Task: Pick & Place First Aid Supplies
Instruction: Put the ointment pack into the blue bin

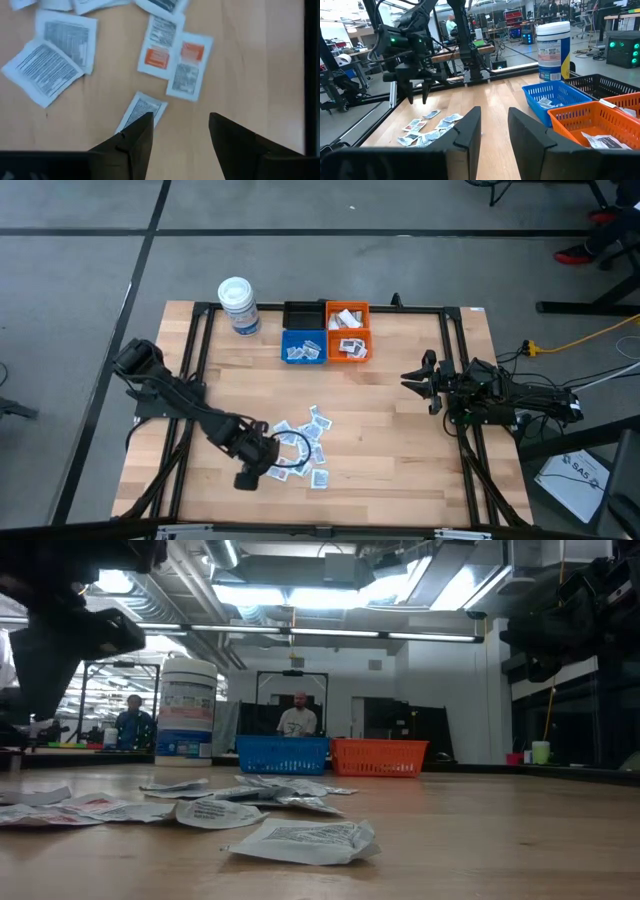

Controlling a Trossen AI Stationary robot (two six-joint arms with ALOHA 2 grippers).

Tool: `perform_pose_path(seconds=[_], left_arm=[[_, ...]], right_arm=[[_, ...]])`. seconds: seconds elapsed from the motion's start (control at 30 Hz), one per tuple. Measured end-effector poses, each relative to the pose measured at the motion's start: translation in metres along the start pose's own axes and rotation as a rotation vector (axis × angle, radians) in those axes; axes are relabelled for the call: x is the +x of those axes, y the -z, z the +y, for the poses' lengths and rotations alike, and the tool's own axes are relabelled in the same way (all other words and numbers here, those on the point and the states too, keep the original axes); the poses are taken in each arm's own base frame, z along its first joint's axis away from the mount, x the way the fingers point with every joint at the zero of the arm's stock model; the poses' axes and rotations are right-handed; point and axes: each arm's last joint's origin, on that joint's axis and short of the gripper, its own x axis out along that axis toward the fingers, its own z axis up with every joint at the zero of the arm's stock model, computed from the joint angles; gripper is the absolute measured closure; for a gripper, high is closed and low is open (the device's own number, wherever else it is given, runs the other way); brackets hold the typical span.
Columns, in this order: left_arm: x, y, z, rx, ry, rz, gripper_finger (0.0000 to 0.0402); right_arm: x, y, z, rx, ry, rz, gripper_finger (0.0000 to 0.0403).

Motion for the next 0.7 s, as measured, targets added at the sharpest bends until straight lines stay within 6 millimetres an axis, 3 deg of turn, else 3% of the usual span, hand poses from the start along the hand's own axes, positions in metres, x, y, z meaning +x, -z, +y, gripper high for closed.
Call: perform_pose_path(seconds=[0.4, 0.7], left_arm=[[0.0, 0.005, -0.008, -0.719, -0.058, -0.089, 0.0216], [0.03, 0.001, 0.003, -0.86, -0.145, -0.044, 0.0216]], right_arm=[[0.0, 0.0, 0.0, 0.0, 0.0, 0.0, 0.0303], [0.0, 0.0, 0.0, 0.0, 0.0, 0.0, 0.0303]])
